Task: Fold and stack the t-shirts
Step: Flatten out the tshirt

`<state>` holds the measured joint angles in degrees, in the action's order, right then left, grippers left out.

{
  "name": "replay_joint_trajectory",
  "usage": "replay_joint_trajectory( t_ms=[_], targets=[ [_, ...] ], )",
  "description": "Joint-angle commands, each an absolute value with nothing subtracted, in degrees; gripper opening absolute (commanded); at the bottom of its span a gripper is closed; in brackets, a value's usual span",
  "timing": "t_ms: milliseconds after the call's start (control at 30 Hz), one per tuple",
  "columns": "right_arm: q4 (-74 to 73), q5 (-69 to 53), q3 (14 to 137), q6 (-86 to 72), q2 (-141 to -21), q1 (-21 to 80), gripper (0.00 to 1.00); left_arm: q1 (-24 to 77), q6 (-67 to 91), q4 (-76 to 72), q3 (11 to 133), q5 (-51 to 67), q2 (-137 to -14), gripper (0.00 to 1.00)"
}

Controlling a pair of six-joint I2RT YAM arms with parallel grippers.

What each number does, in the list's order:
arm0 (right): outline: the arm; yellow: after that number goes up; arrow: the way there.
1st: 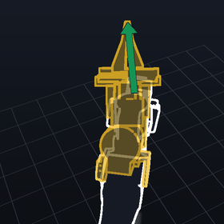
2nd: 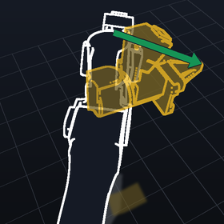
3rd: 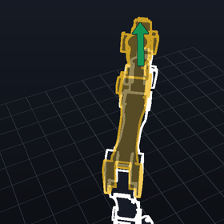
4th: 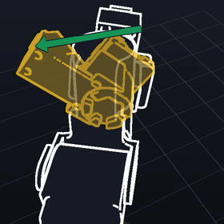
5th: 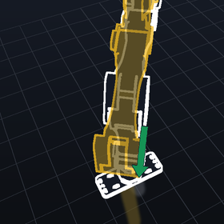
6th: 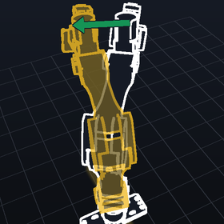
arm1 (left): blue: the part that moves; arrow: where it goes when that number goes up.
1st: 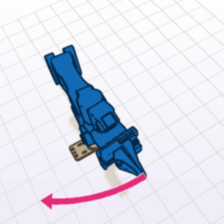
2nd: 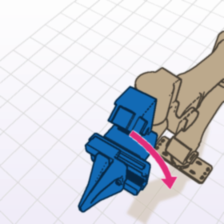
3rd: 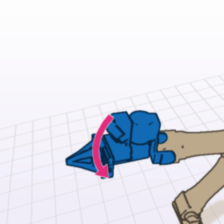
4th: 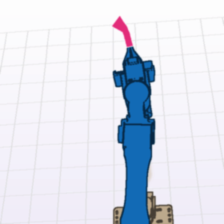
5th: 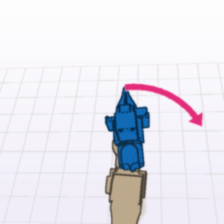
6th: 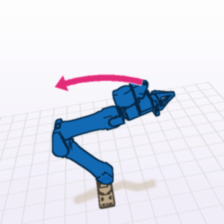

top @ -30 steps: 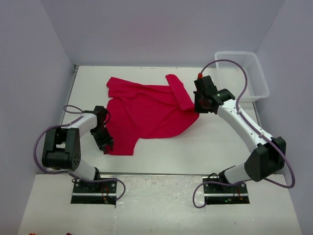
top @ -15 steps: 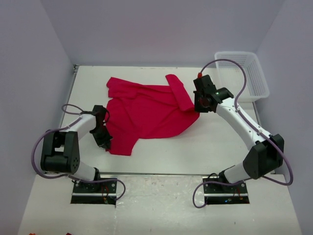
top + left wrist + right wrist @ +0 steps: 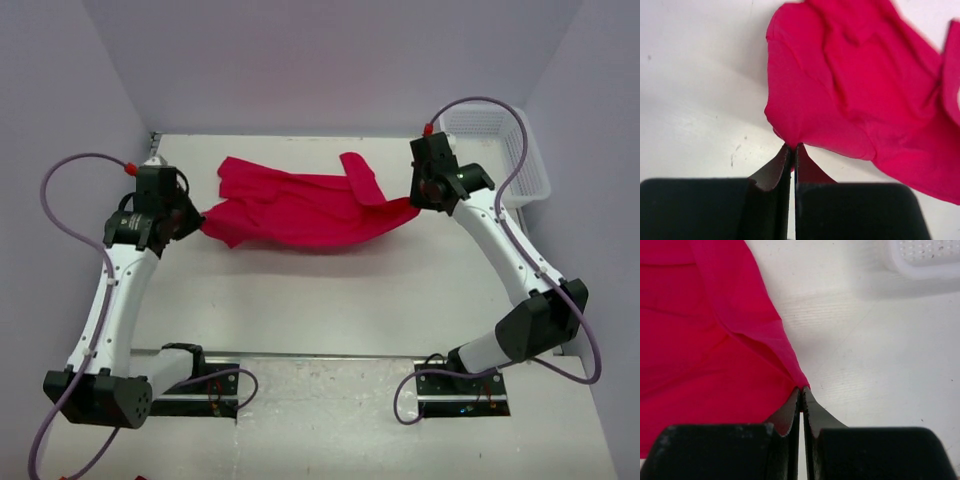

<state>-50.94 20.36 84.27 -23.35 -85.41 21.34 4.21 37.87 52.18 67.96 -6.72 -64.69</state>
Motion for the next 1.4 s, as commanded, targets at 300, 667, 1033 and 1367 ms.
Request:
replay_joint_trajectory(
  t_ms=[300, 667, 1033, 1367],
  targets=[
    [-61.16, 21.71, 112.55, -21.63, -81.74, 19.86, 0.0, 4.13, 31.73, 58.53, 98.85, -13.79, -59.5, 0.0],
    [-66.53, 27.07, 126.63, -17.49, -86.74, 19.6, 0.0, 4.22, 29.01, 55.11, 119.07, -13.98, -64.23, 0.0],
    [-65.22, 24.87, 139.74, -15.91, -90.79, 19.6, 0.0, 4.22, 27.07, 47.2, 131.21, -6.42, -72.06, 0.0],
    [-62.05, 24.87, 136.67, -15.73, -84.73, 19.69, 0.0, 4.22, 27.25, 45.0, 130.69, -1.76, -72.96, 0.0]
  ],
)
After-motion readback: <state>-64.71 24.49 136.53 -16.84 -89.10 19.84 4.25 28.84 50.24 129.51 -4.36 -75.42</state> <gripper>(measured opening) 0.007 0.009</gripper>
